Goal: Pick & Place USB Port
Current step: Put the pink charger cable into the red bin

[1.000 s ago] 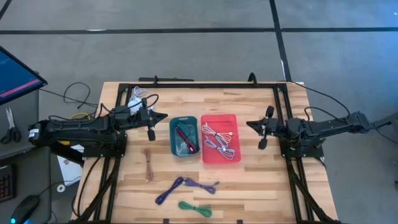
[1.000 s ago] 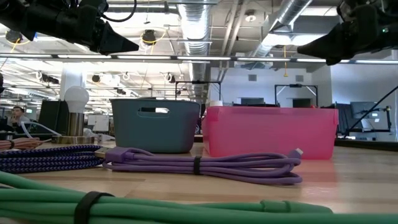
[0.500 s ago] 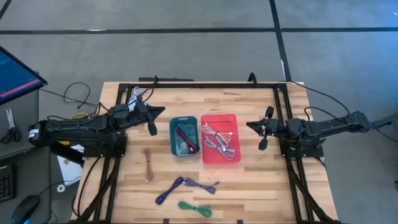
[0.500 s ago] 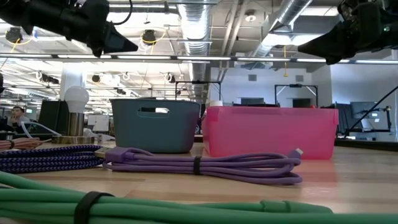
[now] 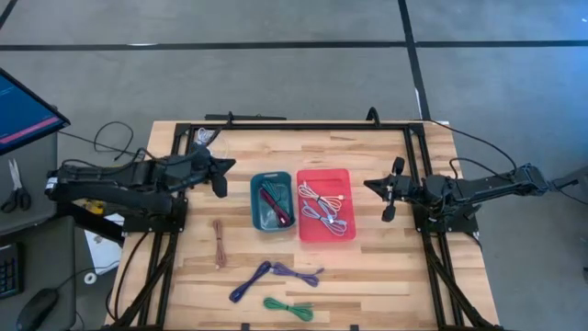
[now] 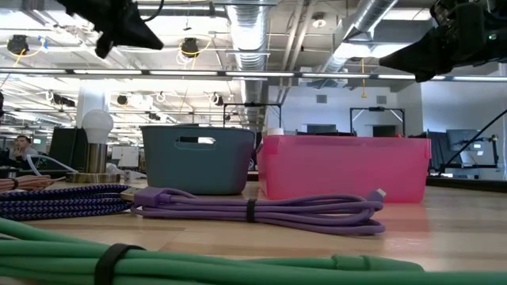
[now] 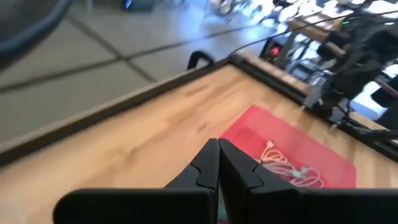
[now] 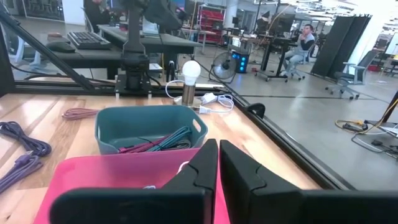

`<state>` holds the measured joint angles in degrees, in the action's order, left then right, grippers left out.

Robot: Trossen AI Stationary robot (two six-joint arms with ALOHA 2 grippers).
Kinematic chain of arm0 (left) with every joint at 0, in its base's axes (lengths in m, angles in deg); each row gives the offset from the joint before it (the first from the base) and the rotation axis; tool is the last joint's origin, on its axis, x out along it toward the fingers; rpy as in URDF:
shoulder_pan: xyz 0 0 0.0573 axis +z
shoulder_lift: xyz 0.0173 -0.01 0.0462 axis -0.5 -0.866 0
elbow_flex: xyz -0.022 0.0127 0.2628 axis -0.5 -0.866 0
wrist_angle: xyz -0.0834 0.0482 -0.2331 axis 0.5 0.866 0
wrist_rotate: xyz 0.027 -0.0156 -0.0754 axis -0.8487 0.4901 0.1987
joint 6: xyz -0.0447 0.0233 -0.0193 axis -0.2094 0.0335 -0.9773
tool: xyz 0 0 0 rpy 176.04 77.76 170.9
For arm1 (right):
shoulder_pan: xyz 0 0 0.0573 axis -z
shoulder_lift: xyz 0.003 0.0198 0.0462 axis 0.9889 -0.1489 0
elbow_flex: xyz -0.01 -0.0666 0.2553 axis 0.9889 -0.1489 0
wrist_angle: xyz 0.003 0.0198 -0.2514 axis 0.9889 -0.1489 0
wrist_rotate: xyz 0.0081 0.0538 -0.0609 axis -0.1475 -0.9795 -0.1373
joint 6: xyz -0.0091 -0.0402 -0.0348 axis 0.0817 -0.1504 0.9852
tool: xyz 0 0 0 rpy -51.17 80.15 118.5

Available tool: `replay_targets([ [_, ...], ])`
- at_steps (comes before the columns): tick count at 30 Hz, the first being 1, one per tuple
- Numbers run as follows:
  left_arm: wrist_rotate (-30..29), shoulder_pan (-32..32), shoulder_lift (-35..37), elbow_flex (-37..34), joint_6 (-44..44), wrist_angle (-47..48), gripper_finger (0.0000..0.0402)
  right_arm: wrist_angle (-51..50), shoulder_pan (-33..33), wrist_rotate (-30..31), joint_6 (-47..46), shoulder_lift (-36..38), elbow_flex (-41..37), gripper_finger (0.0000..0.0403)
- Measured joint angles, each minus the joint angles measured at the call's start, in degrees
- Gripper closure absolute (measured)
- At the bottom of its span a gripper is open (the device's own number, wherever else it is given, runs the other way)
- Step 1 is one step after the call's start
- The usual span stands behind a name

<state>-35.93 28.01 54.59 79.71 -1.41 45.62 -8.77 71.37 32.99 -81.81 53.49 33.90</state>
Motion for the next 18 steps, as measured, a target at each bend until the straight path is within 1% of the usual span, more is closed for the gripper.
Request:
replay_targets([
  [5,-0.3,-2.6,-4.6,5.8,-11.8,10.3,0.0397,0.1,0.0,0.0,0.0,0.0,0.0,0.0393],
  [9,1.4,-2.3,-10.2,8.8,-21.6,21.7,0.0397,0.2,0.0,0.0,0.0,0.0,0.0,0.0393],
  [11,3.9,-2.0,-12.9,9.2,-27.3,27.8,0.0398,0.3,0.0,0.0,0.0,0.0,0.0,0.0393],
  [14,10.4,-1.3,-16.4,9.2,-35.6,36.4,0.0398,0.3,0.0,0.0,0.0,0.0,0.0,0.0393],
  [16,12.8,-1.3,-18.7,9.2,-38.6,40.9,0.0398,0.3,0.0,0.0,0.0,0.0,0.0,0.0393],
  [18,14.8,-1.2,-20.8,9.2,-40.3,43.2,0.0398,0.3,0.0,0.0,0.0,0.0,0.0,0.0393],
])
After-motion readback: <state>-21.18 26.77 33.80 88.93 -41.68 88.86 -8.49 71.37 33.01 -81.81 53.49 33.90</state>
